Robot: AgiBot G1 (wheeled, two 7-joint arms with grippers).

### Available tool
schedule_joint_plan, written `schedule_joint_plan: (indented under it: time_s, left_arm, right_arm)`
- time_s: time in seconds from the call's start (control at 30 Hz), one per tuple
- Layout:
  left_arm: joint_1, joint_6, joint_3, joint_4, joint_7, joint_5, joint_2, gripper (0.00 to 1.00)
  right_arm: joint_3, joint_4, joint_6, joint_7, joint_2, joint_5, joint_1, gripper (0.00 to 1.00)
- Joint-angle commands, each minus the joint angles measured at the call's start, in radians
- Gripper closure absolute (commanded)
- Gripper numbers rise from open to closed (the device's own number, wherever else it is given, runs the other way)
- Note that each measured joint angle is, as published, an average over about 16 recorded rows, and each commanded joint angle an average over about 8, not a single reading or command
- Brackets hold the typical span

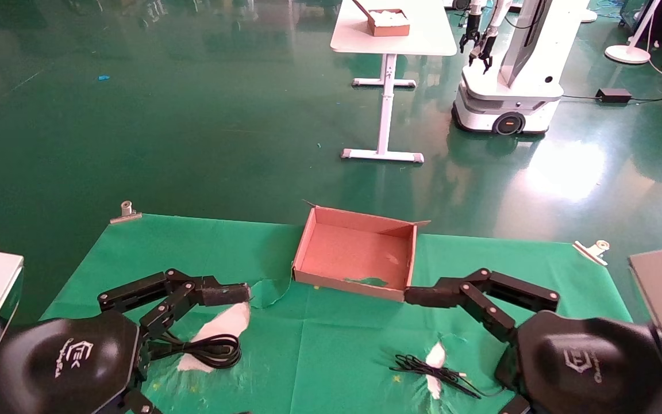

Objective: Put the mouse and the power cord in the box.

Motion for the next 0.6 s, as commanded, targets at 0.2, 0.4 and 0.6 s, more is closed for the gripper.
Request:
schedule_joint_plan:
  time_s: [0.2, 0.4, 0.6]
  left_arm:
    - [-0.001, -0.006, 0.017, -0.004, -0.009, 0.044, -0.012, 0.00]
    - [-0.060, -0.026, 0.130, -0.031, -0.101, 0.322, -0.031, 0.00]
    - [-0.246, -0.015, 0.307, -0.041, -0.316, 0.773, 0.041, 0.00]
  right_arm:
    - [-0.022, 0.009, 0.019, -0.011, 0.014, -0.072, -0.016, 0.00]
    - [-0.084, 0.041, 0.082, -0.006, 0.033, -0.276, -0.014, 0.00]
    - [-0.135, 0.054, 0.129, 0.053, 0.025, -0.423, 0.023, 0.00]
